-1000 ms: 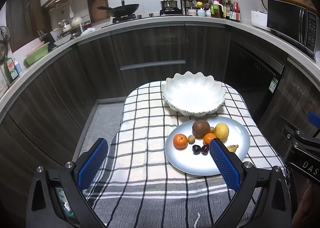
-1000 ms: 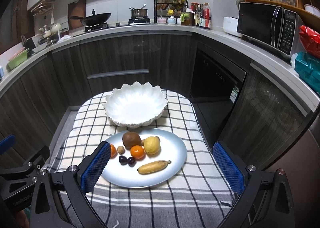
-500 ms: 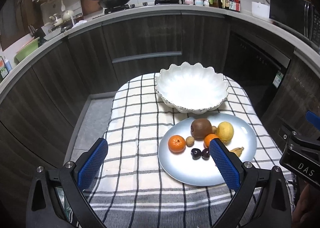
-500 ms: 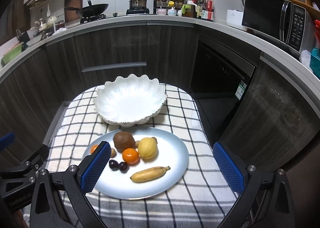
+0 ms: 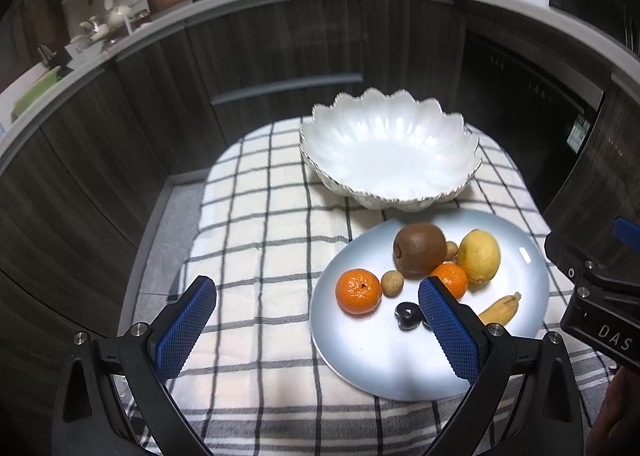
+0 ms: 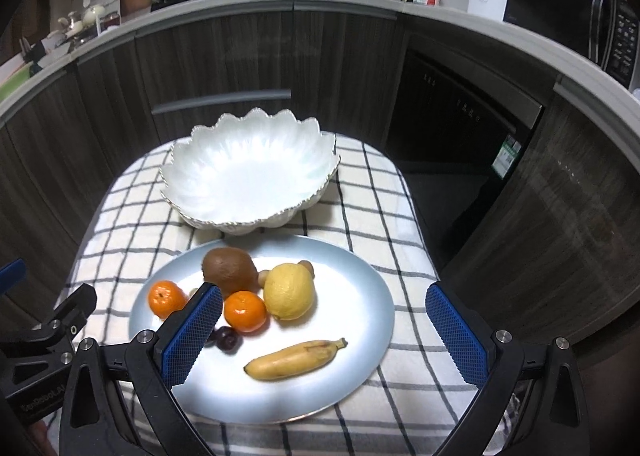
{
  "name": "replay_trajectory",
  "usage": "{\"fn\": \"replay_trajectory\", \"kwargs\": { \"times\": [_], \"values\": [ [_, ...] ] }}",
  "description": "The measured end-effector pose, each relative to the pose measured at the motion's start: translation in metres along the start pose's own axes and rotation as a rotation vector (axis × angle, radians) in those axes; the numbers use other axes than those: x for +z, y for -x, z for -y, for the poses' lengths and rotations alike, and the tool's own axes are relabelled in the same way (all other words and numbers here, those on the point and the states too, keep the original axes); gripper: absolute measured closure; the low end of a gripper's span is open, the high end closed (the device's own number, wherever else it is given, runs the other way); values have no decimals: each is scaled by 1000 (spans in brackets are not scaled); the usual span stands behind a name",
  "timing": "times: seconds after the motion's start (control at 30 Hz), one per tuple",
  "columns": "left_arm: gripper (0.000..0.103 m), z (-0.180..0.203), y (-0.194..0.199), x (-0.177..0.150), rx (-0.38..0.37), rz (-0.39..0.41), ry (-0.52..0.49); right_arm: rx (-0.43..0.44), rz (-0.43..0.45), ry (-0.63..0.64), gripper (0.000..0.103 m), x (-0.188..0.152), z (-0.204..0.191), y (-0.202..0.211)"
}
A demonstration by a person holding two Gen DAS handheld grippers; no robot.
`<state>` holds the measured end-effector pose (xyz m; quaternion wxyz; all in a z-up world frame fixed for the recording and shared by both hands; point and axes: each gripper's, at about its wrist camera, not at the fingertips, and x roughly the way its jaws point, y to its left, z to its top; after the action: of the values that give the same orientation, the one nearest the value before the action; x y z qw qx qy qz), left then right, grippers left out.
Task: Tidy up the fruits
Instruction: 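Lower the left tool onto a mandarin while the right tool reaches the lemon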
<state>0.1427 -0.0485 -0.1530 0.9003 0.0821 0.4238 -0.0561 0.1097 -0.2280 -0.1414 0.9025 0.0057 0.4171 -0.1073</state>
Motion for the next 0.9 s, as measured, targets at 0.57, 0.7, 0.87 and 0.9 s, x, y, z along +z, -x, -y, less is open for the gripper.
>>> {"fn": "replay_trajectory", "kwargs": {
  "times": [0.57, 0.7, 0.87, 0.9],
  "values": [
    [5, 15, -90, -5, -4, -134, -43, 28, -141, 27, 7, -2, -10, -89],
    [9, 18, -105, -8, -24, -171, -52, 35, -165, 26, 9, -3, -12, -98],
    [17, 25, -121, -12, -41, -212, -79, 37, -184, 25, 9, -2, -13, -108],
    [19, 26, -124, -13, -43, -220, -81, 39, -190, 24, 9, -2, -13, -111]
  ]
}}
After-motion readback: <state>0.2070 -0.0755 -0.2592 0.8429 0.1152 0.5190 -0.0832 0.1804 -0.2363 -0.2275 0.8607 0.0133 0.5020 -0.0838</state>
